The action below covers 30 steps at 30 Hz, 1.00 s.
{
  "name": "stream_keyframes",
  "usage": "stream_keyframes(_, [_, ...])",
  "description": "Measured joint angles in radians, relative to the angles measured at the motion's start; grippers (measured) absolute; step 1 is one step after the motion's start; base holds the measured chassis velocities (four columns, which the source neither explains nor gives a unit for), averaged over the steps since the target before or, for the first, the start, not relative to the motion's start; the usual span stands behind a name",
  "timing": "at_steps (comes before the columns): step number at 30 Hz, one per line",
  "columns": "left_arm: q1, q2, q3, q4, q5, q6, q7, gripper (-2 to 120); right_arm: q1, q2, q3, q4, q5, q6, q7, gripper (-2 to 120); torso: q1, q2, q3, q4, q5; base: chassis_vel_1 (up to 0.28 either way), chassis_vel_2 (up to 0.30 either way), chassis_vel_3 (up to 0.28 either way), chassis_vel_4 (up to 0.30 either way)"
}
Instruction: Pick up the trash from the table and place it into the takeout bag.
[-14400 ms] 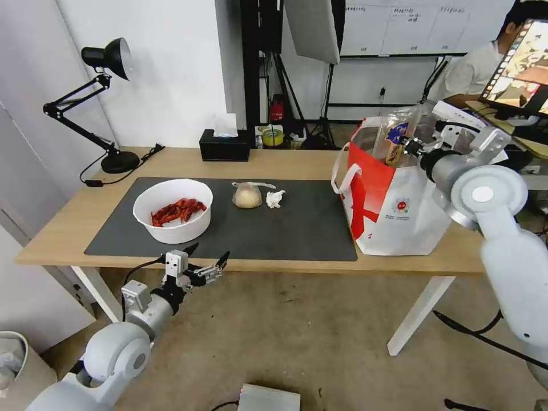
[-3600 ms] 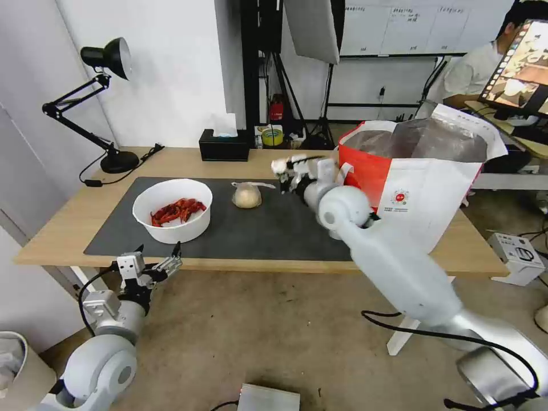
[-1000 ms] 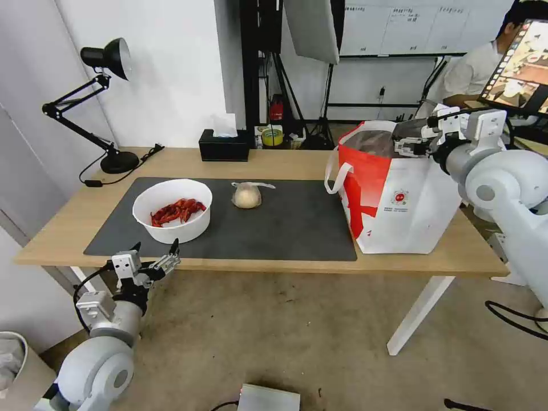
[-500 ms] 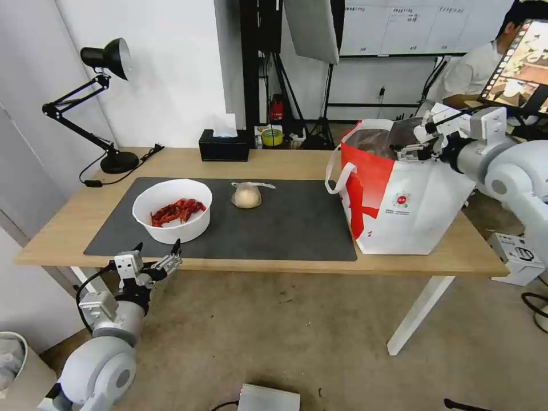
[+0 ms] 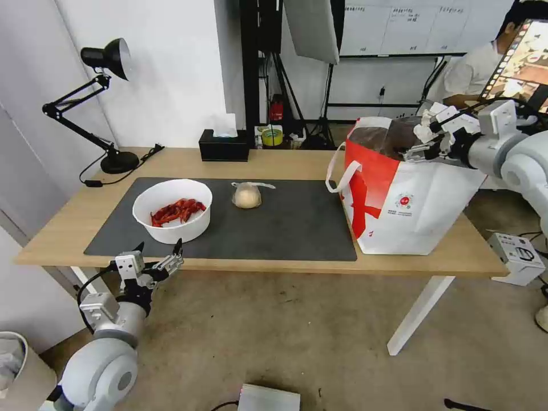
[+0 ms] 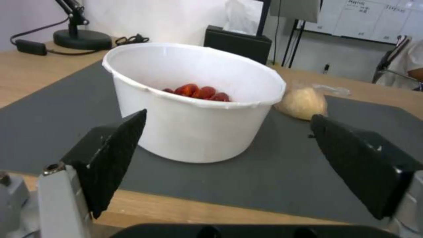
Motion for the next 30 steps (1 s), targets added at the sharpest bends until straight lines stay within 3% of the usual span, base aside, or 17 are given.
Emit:
stream_keyframes(5, [0.004,0.0,-0.001,-0.009,0.0,0.0,0.0,100,0.013,-0.006,-0.003,-0.01,-0.177,0.058,-0.147,100,0.0,0.0,0.0,0.0,-0.0002,0.0,0.0,0.0,0.0])
stream_keyframes(10, [0.009,0.0,-0.004,-0.016,0.0,0.0,-0.001,100,0.024,-0.011,-0.004,-0.022,-0.164,0.07,-0.153,100,0.0,0.0,0.0,-0.0001,-0.0001,0.0,0.0,0.0,0.0])
stream_keyframes(13, [0.015,0.0,-0.007,-0.022,0.001,0.0,-0.001,100,0.07,0.024,-0.04,-0.002,0.195,0.013,0.204,100,0.0,0.0,0.0,-0.0005,0.0001,0.0,0.0,0.0,0.0])
stream_keyframes(14, [0.015,0.0,-0.007,-0.022,0.001,0.0,-0.001,100,0.07,0.024,-0.04,-0.002,0.195,0.013,0.204,100,0.0,0.0,0.0,-0.0005,0.0001,0.0,0.0,0.0,0.0])
stream_keyframes(17, [0.019,0.0,-0.009,-0.027,0.002,0.0,-0.002,100,0.124,0.05,-0.076,-0.005,0.496,0.001,0.506,100,0.0,0.0,0.0,0.0012,-0.0009,0.0,0.0,0.0,0.0])
stream_keyframes(21, [0.022,0.003,-0.013,-0.033,0.002,0.0,-0.002,100,0.127,0.054,-0.088,-0.007,0.545,0.0,0.592,100,0.0,0.0,0.0,-0.0004,0.0001,0.0,0.0,0.0,0.0])
stream_keyframes(30, [0.031,0.003,-0.02,-0.037,0.001,0.0,-0.002,100,0.115,0.065,-0.082,0.006,0.563,0.0,0.641,100,0.0,0.0,0.0,0.0001,-0.0002,0.0,0.0,0.0,0.0])
